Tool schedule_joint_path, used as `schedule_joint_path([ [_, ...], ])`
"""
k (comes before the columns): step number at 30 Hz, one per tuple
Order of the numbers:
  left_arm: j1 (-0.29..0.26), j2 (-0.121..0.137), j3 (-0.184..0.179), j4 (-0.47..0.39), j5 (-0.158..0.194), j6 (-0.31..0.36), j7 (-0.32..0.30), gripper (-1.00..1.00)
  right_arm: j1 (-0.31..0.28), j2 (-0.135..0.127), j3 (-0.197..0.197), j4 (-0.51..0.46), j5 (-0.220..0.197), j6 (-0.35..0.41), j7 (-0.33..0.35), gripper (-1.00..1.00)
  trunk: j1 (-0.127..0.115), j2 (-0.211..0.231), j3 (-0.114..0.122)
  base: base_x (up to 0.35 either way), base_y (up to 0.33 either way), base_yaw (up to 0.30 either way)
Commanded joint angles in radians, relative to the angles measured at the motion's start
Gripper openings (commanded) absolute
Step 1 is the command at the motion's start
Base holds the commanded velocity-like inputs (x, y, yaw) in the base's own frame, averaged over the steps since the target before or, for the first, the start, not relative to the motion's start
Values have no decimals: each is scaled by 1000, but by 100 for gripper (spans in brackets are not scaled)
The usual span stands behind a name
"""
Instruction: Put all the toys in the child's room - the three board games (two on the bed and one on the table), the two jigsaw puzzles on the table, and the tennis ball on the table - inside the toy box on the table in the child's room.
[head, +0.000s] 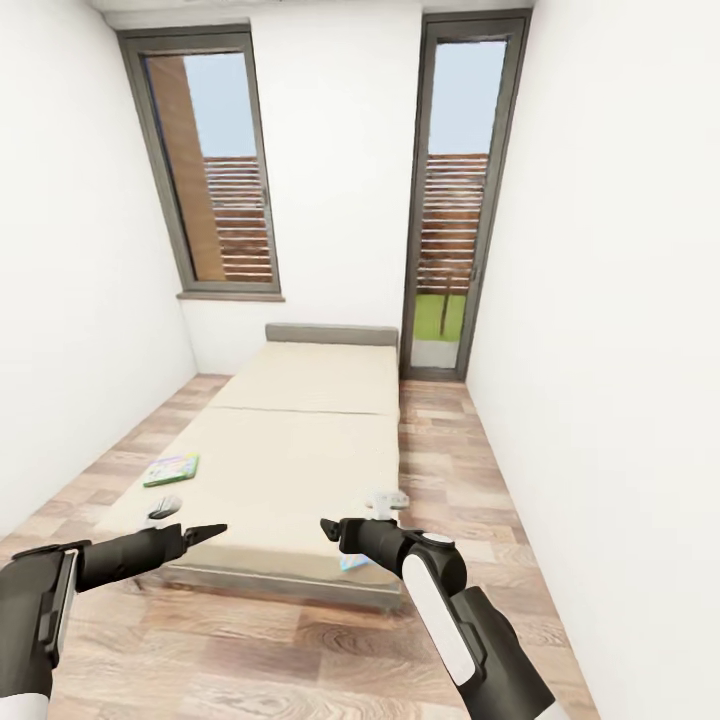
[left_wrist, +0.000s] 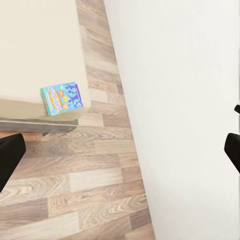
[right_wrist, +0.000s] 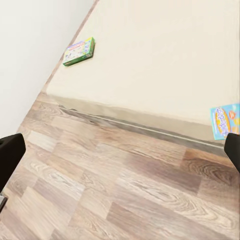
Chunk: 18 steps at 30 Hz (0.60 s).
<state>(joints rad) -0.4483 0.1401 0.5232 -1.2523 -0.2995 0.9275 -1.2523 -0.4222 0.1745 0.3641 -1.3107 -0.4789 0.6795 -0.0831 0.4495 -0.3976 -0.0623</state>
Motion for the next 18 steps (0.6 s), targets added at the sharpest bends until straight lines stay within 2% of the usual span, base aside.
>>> schedule_joint_path([
  [1,-1,0,2,-1,-10,8,-10,100,-1,0,1,-1,-10,3,-9,100,1,-2,-1,-129,-68,-222],
  [9,-1,0,3,-1,-10,5,-10,100,-1,0,1,-1,-9,3,-9,100,1,-2,8,-149,-122,-194],
  [18,-1,0,3,-1,-7,5,-10,100,-1,0,2,0,-8,-14,-11,100,1,-2,10,-27,-23,-42],
])
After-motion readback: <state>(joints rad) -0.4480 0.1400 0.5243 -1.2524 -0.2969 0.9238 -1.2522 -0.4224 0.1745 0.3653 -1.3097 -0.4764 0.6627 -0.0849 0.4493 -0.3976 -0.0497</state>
